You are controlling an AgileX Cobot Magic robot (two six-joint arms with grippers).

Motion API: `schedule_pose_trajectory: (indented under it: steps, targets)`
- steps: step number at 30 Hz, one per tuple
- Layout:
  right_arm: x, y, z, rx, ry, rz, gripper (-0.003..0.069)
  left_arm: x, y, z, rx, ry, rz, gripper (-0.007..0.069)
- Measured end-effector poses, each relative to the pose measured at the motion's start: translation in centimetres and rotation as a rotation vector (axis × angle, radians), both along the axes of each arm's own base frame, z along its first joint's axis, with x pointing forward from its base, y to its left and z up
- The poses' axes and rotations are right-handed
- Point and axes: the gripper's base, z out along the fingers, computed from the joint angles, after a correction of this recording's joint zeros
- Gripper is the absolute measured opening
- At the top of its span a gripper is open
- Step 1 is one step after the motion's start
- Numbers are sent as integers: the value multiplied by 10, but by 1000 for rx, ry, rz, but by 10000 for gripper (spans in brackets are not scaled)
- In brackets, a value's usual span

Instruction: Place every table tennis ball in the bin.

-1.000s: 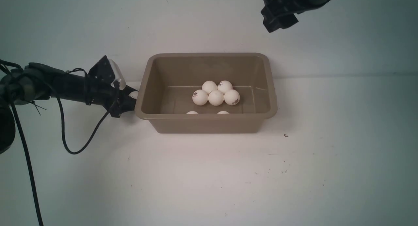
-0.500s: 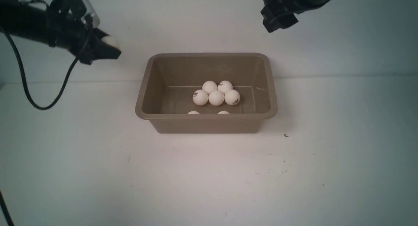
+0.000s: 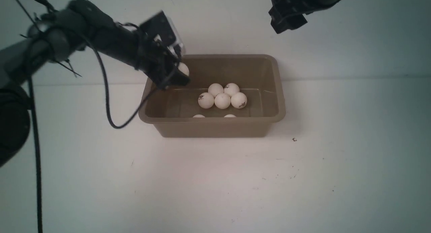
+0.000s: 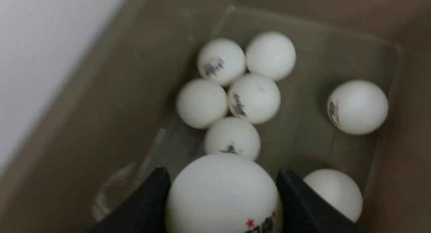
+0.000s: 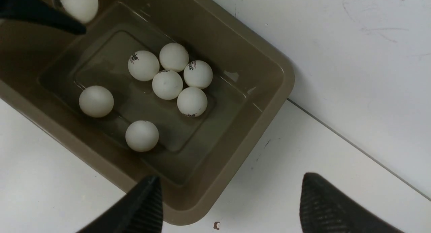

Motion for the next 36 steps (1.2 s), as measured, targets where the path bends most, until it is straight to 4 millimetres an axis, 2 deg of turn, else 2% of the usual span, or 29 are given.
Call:
schedule_pose_trajectory:
  steps: [3,6,8,12,15,16,17,20,22,24,27,31,34,36]
  targets:
    - [1,0,-1,-4,0,-1,496,0,-13,-23,29,78,-2,357]
    - [3,1,-5,-12,7,-2,496,0,-19,-35,13,154,45,421]
    - [7,3,-10,-17,19,-2,496,-1,-19,-36,1,191,68,471]
    - [10,1,-14,-45,15,-10,476,-4,-18,-27,5,201,81,480]
    - [10,-3,-12,-85,-9,-26,412,-10,-15,1,16,166,98,423]
    - [10,-5,-9,-97,-20,-35,383,-14,-14,14,20,154,101,372]
    - [9,-8,-5,-116,-40,-50,337,-20,-13,33,23,123,102,293]
    - [-3,-24,20,-150,-128,-113,103,-38,-11,77,32,62,78,100]
    - [-12,-32,34,-141,-165,-135,36,-55,-9,108,35,21,55,29]
    - [-27,-45,55,-108,-210,-159,0,-71,-6,134,27,-11,43,5]
    - [-50,-67,85,-48,-278,-196,-13,-95,2,170,10,-55,59,-4]
    - [-76,-86,109,-6,-342,-222,-13,-113,9,195,-8,-100,85,-4]
    - [-90,-95,118,8,-371,-235,-13,-133,13,217,-20,-148,98,-4]
    - [-108,-104,127,21,-403,-244,-15,-146,14,230,-25,-178,100,-4]
